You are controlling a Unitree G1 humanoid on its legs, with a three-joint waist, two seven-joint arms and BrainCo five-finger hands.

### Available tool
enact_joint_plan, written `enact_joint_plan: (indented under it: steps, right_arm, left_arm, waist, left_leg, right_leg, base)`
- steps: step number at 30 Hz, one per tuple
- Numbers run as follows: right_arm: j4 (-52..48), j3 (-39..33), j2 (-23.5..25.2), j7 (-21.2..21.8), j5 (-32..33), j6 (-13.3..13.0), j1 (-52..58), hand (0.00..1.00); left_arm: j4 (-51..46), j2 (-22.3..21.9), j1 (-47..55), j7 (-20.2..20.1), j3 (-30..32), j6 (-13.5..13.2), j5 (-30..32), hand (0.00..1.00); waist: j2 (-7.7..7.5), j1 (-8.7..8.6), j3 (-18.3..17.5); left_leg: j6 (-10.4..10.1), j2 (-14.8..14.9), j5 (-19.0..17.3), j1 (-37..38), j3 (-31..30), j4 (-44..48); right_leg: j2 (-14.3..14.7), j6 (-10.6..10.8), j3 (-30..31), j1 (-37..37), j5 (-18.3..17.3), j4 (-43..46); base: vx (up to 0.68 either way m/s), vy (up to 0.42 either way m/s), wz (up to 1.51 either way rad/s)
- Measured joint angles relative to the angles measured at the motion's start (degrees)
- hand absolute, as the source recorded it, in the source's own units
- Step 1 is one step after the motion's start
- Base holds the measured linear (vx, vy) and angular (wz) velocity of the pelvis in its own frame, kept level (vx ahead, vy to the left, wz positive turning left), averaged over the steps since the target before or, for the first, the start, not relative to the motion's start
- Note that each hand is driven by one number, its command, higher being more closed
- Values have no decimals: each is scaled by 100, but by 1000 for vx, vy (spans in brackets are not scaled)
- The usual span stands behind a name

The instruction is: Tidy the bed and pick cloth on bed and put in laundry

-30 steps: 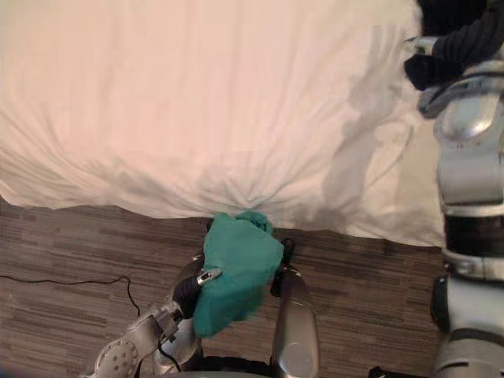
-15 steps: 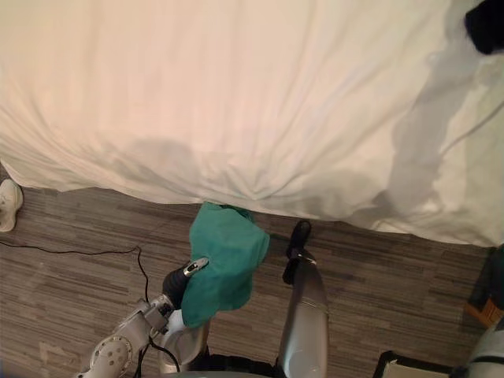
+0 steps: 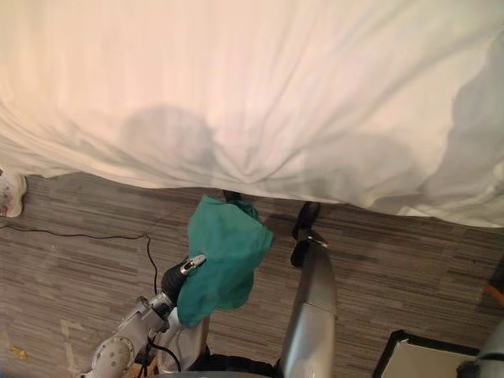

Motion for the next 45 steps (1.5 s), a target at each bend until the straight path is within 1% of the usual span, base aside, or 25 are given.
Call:
enact_joint_plan:
  steps: [1,3,7,9,12,15,18,19,21,22,23,25,26,28,29,30,31,32,34,36,37,40,43,44,45]
  right_arm:
    - [8,78,-51,-83,-65,72,-99,100]
    - [16,262,-233,-146,-73,213,-248,100]
    - [199,441,-418,-288,-7,659,-678,100]
    - [253,467,-426,-425,189,677,-716,100]
    - [260,472,-428,-451,369,662,-705,100]
    - [341,448,-427,-448,712,451,-528,100]
    - [505,323,-361,-424,972,26,-30,100]
    - [577,143,-242,-393,1065,-226,338,100]
    - [595,-142,-67,-373,1157,-454,720,100]
    - [588,-390,56,-368,1192,-660,1011,100]
    - [573,-546,120,-352,1196,-756,1159,100]
    - [496,-1257,416,-237,1310,-1185,1883,100]
    - [455,-1438,535,-186,1322,-1274,2079,100]
    - [404,-1820,1144,30,1358,-1629,2766,100]
    - [405,-1867,1309,94,1359,-1694,2939,100]
    - [444,-1900,1616,199,1375,-1840,3289,100]
    - [574,-1935,1907,331,1433,-1986,3555,100]
    - [642,-1998,2066,376,1463,-2041,3687,100]
    - [954,-2410,2809,420,1711,-2329,4355,100]
    - [1168,-2592,3394,421,1953,-2511,4784,100]
    - [1208,-2627,3877,433,2118,-2686,5224,100]
    - [1214,-2696,4595,440,2233,-2936,5929,100]
    - [1247,-2771,5147,453,2263,-3142,6614,100]
    - [1250,-2772,5342,453,2260,-3203,6809,100]
    - [1252,-2773,5434,451,2258,-3217,6880,100]
  left_arm:
    - [4,-23,0,-50,-2,0,-5,100]
    - [8,-25,-2,-67,3,1,-13,100]
    - [106,-75,-6,-83,8,-21,-17,100]
    - [310,-187,-7,-161,10,-107,-10,100]
    - [438,-345,-7,-182,-7,-219,-1,100]
    - [438,-442,-6,-182,-2,-392,-5,100]
    - [434,-480,-4,-183,-8,-604,-10,100]
    - [425,-477,4,-182,4,-688,-15,100]
    - [400,-474,28,-181,12,-747,-40,100]
    - [345,-472,64,-179,18,-773,-50,100]
    - [299,-472,87,-171,22,-774,-50,100]
    - [108,-471,232,-102,26,-769,-55,100]
    - [88,-474,267,-38,23,-769,-53,100]
    - [54,-485,443,206,22,-775,1,100]
    - [69,-488,491,261,20,-777,12,100]
    - [158,-492,550,357,20,-821,126,100]
    - [327,-493,547,487,19,-867,240,100]
    - [447,-495,540,531,15,-876,285,100]
    - [1085,-514,479,808,26,-909,577,100]
    - [1722,-523,387,979,42,-994,731,100]
    - [2213,-538,309,1158,76,-1063,906,100]
    - [2806,-627,274,1363,188,-1202,1029,100]
    - [3458,-735,226,1431,287,-1399,1141,100]
    - [3678,-736,213,1430,334,-1467,1261,100]
    - [3779,-735,196,1427,371,-1489,1312,100]
  waist:
    - [39,4,3]
    - [42,29,2]
    - [41,59,2]
    - [41,62,2]
    - [42,63,2]
    - [41,40,1]
    - [41,34,1]
    - [42,30,0]
    - [49,4,-5]
    - [52,-38,-13]
    - [52,-63,-13]
    - [32,-132,-23]
    - [18,-136,-32]
    - [-72,-241,-112]
    - [-105,-284,-180]
    - [-167,-326,-314]
    - [-197,-386,-351]
    - [-204,-421,-383]
    - [-332,-477,-701]
    - [-447,-489,-1013]
    - [-528,-558,-1206]
    - [-578,-616,-1635]
    - [-510,-665,-2004]
    - [-493,-724,-2119]
    - [-492,-750,-2145]
  left_leg:
    - [1,1,-1,-99,-8,48]
    - [2,4,-2,-272,-9,135]
    - [64,84,-111,-714,-92,569]
    - [71,136,-223,-852,-130,831]
    - [95,210,-368,-976,-138,1161]
    - [103,263,-448,-959,-131,1311]
    - [140,276,-500,-667,-108,1372]
    - [135,279,-543,-398,-97,1361]
    - [127,294,-589,-104,-93,1340]
    - [116,295,-621,106,-95,1322]
    - [114,292,-629,214,-94,1295]
    - [105,270,-636,719,-67,1123]
    - [100,268,-640,869,-45,1064]
    - [72,225,-627,1519,26,732]
    - [63,195,-611,1656,27,623]
    - [34,163,-559,1936,36,417]
    - [7,149,-533,2274,28,229]
    - [0,145,-526,2423,27,143]
    - [-31,49,-440,2996,85,-315]
    - [-66,-17,-360,3330,165,-648]
    - [-113,-84,-292,3677,179,-932]
    - [-162,-204,-151,4130,281,-1438]
    - [-196,-302,-68,4547,324,-1843]
    - [-199,-323,-62,4625,322,-1918]
    - [-206,-326,-68,4658,325,-1919]
  right_leg:
    - [-22,0,1,-92,-3,49]
    - [-50,-16,4,-270,-16,153]
    - [-98,-15,-15,-605,-87,419]
    - [-104,-16,-11,-676,-123,540]
    - [-103,-42,21,-732,-150,671]
    - [-82,-38,42,-670,-148,686]
    - [-74,-35,71,-378,-152,689]
    - [-59,-24,80,-109,-172,651]
    - [-28,-11,76,212,-184,564]
    - [-19,18,62,446,-203,507]
    - [-15,34,52,562,-212,469]
    - [22,82,11,1088,-216,240]
    - [40,99,11,1235,-211,165]
    - [99,168,5,1872,-164,-179]
    - [109,177,1,2008,-145,-272]
    - [164,161,13,2281,-31,-504]
    - [253,199,16,2666,55,-794]
    - [289,206,15,2854,103,-934]
    - [357,261,37,3418,220,-1398]
    - [396,276,86,3697,297,-1688]
    - [435,298,110,4046,373,-1988]
    - [480,345,171,4381,475,-2405]
    - [497,348,194,4705,516,-2660]
    - [501,354,196,4775,518,-2712]
    - [500,365,197,4820,527,-2747]
  base:
    - [-30,5,5]
    - [-33,-7,9]
    - [-55,-15,9]
    - [-57,-4,0]
    - [-58,5,-9]
    - [-22,4,-11]
    - [20,0,-9]
    - [30,4,-10]
    - [30,5,-12]
    - [23,10,-9]
    - [36,16,-4]
    - [48,15,-8]
    - [76,13,-19]
    - [103,15,-16]
    - [130,17,-10]
    - [149,21,-14]
    - [150,22,-16]
    - [153,33,-13]
    - [150,44,-11]
    - [154,57,-16]
    - [155,79,-15]
    - [116,62,-15]
    - [81,59,-10]
    - [55,41,-3]
    - [22,24,-8]
